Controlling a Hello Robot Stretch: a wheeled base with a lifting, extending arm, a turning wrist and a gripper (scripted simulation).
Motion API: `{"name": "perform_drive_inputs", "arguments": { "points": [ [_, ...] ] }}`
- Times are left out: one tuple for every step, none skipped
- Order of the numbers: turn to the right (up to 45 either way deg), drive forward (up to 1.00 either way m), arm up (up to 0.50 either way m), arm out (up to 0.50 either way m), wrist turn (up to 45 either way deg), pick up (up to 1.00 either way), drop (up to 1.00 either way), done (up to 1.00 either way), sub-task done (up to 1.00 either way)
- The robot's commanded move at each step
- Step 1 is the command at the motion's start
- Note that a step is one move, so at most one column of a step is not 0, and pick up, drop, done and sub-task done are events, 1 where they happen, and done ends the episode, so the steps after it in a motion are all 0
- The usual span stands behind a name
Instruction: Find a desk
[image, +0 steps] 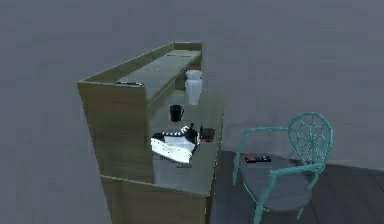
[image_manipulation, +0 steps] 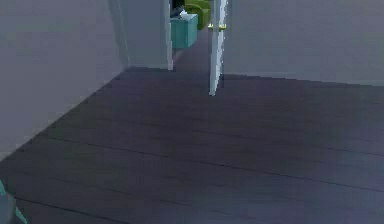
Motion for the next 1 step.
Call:
{"name": "perform_drive_inputs", "arguments": {
  "points": [
    [0.0, 0.0, 0.0, 0.0, 0.0, 0.0, 0.0, 1.0, 0.0]
  ]
}}
